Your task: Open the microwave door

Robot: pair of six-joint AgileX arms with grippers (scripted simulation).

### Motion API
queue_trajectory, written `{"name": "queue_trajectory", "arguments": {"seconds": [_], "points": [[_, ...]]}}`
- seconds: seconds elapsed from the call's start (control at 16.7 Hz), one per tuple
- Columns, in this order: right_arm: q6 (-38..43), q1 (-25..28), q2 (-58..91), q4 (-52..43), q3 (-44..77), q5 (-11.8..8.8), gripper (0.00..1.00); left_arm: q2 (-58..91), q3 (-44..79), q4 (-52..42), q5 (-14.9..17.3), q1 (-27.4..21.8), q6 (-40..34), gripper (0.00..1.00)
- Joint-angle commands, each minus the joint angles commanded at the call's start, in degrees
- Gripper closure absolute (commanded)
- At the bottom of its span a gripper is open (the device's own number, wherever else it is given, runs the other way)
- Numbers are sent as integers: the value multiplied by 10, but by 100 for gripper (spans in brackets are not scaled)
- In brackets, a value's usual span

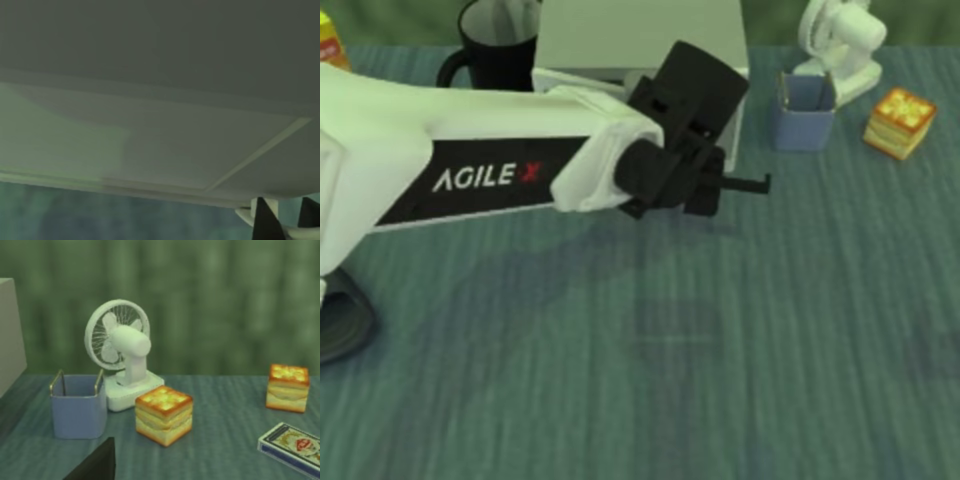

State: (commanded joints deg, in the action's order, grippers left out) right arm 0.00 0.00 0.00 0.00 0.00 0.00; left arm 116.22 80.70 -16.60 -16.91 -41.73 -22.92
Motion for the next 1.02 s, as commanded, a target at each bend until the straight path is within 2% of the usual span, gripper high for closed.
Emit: {"name": "queue_trajectory", "arguments": {"seconds": [0.66, 1.02], "points": [[0, 0, 0, 0, 0, 0, 0, 0, 0, 0, 0, 0, 0, 100], [0, 0, 0, 0, 0, 0, 0, -21, -26, 20, 20, 3, 24, 100]]}}
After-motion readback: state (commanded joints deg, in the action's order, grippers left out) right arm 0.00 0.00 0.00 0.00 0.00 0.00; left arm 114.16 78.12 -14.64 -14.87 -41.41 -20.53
